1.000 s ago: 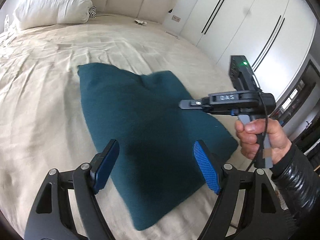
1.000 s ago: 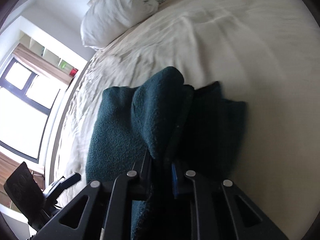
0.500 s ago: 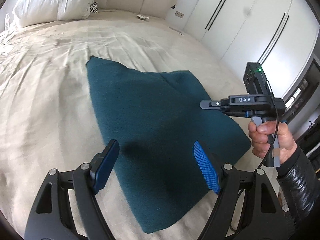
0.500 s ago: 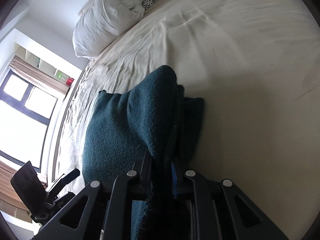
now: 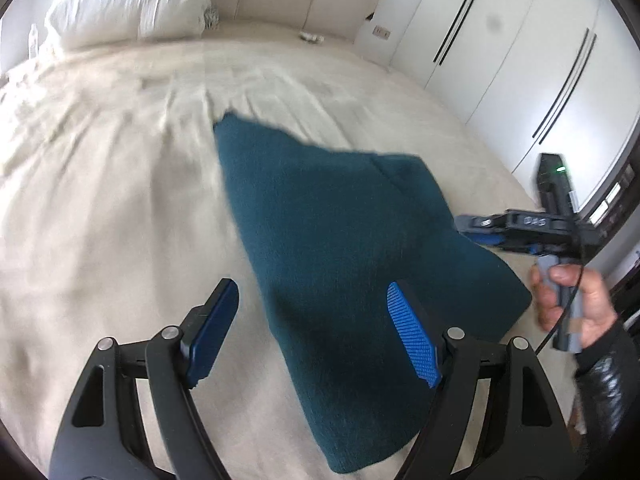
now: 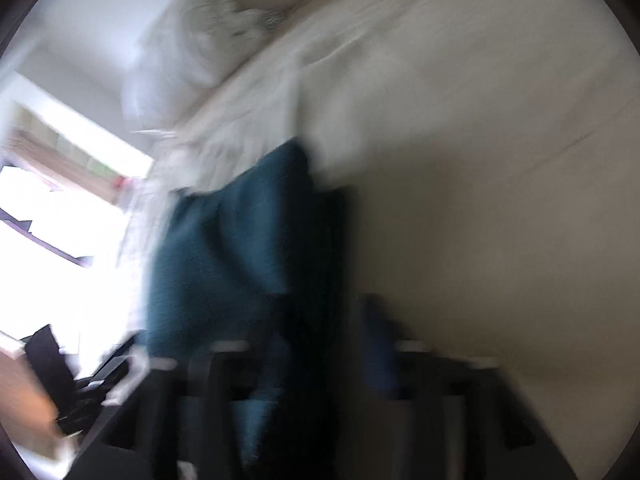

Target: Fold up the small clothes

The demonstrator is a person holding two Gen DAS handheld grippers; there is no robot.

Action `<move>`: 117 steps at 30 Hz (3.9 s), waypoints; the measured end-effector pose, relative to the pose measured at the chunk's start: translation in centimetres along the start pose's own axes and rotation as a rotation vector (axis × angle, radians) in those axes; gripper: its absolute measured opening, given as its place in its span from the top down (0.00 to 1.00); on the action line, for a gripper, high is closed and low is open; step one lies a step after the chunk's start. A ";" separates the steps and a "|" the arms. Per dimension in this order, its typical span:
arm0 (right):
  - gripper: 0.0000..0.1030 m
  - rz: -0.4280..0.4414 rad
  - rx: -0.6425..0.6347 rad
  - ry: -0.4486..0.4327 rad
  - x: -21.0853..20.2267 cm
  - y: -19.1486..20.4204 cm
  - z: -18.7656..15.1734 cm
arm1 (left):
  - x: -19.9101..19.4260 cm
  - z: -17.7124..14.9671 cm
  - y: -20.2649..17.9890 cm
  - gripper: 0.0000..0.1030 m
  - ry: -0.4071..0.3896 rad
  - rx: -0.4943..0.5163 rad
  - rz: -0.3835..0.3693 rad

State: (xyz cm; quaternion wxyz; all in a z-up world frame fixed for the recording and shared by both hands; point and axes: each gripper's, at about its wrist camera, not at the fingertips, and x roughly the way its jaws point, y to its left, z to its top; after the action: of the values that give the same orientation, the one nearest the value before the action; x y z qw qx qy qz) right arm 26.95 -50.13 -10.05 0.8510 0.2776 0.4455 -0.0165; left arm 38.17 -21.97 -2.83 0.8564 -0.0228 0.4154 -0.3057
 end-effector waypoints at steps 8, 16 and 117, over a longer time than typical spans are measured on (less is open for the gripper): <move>0.43 0.303 -0.089 -0.047 -1.9 5.7 2.6 | 2.3 6.4 -1.3 0.26 -0.066 0.052 0.002; 0.75 0.296 -0.045 0.111 6.2 3.6 0.8 | 8.3 4.1 -0.5 0.26 0.045 0.097 0.089; 0.45 0.344 -0.044 0.172 -3.5 18.1 -28.2 | -16.9 -21.9 1.0 0.41 0.109 0.001 0.330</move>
State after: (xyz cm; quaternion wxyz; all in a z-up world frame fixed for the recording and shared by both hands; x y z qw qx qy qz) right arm 8.73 -21.85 -11.72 0.8058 0.3314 0.4630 0.1627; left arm 14.89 -7.27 -5.68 0.8712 0.0630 0.4591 -0.1620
